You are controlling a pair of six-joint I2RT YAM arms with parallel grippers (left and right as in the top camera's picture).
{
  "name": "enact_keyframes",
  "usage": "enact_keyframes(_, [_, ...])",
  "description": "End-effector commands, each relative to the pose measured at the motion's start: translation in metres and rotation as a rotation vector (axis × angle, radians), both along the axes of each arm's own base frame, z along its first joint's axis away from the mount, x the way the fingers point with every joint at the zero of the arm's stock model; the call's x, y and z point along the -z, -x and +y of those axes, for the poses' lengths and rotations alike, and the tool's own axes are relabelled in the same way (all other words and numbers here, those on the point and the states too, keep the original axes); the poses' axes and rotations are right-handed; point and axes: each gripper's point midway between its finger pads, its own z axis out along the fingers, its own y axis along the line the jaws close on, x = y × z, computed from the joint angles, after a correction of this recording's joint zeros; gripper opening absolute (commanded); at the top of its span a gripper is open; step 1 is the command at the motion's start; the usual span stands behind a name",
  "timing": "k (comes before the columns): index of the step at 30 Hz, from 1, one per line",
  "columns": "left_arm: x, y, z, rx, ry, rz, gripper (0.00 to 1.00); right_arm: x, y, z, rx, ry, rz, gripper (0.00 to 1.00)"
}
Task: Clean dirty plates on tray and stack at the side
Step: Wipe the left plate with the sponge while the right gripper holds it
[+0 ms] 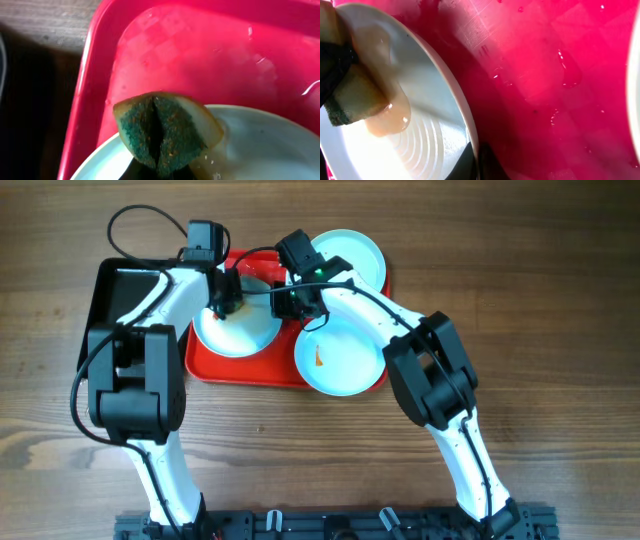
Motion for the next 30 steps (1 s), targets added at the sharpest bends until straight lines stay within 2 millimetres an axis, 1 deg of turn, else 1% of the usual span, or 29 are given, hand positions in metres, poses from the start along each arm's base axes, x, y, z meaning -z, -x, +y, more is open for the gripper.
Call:
enact_keyframes(1, [0.024,0.034,0.031,-0.083,-0.109,0.143,0.04,0.02,0.001,-0.009,0.008,0.041,0.024,0.04])
enact_keyframes(4, [0.029,0.062,0.03,-0.059,-0.128,0.264,0.04,0.02,0.001,-0.009,0.009,0.041,0.025,0.04])
enact_keyframes(6, [0.03,0.075,0.032,-0.06,-0.132,0.315,0.04,0.02,0.001,-0.009,0.01,0.04,0.026,0.04])
enact_keyframes(8, [0.031,0.082,0.03,-0.053,-0.127,0.348,0.04,0.02,0.001,-0.008,0.009,0.039,0.027,0.04])
enact_keyframes(9, [0.032,0.087,0.025,-0.035,-0.107,0.368,0.04,0.02,0.001,-0.008,0.009,0.038,0.028,0.04])
enact_keyframes(11, [0.034,0.1,0.0,0.042,0.025,0.428,0.04,0.019,0.0,-0.008,0.009,0.036,0.025,0.04])
enact_keyframes(12, [0.034,0.104,-0.008,0.05,0.071,0.445,0.04,0.019,0.0,-0.008,0.009,0.036,0.025,0.04])
enact_keyframes(13, [0.034,0.109,-0.021,0.062,0.145,0.465,0.04,0.019,0.0,-0.008,0.009,0.036,0.025,0.04])
enact_keyframes(14, [0.033,0.111,-0.028,0.068,0.189,0.473,0.04,0.019,0.0,-0.008,0.009,0.035,0.025,0.04])
enact_keyframes(15, [0.032,0.11,-0.028,0.067,0.197,0.473,0.04,0.019,0.001,-0.007,0.006,0.03,0.028,0.04])
enact_keyframes(16, [0.031,0.11,-0.028,0.065,0.198,0.472,0.04,0.019,0.002,-0.006,0.004,0.026,0.031,0.04])
enact_keyframes(18, [0.017,0.102,-0.023,0.052,0.202,0.469,0.04,0.019,0.002,-0.006,0.002,0.024,0.033,0.04])
enact_keyframes(21, [-0.02,0.075,-0.011,0.025,0.21,0.411,0.04,0.018,0.002,-0.006,0.001,0.019,0.036,0.04])
enact_keyframes(23, [-0.059,0.041,0.001,0.006,0.215,0.296,0.04,0.019,0.002,-0.006,0.001,0.019,0.036,0.04])
enact_keyframes(25, [-0.089,0.02,0.008,-0.002,0.22,0.205,0.04,0.018,0.002,-0.006,0.0,0.019,0.034,0.04])
enact_keyframes(27, [-0.109,0.011,0.01,0.0,0.218,0.145,0.04,0.018,0.001,-0.006,0.0,0.016,0.03,0.04])
enact_keyframes(28, [-0.114,0.009,0.01,0.002,0.217,0.131,0.04,0.018,0.0,-0.005,0.0,0.016,0.029,0.04])
enact_keyframes(30, [-0.115,0.008,0.01,0.003,0.217,0.125,0.04,0.018,0.0,-0.005,0.002,0.018,0.027,0.06])
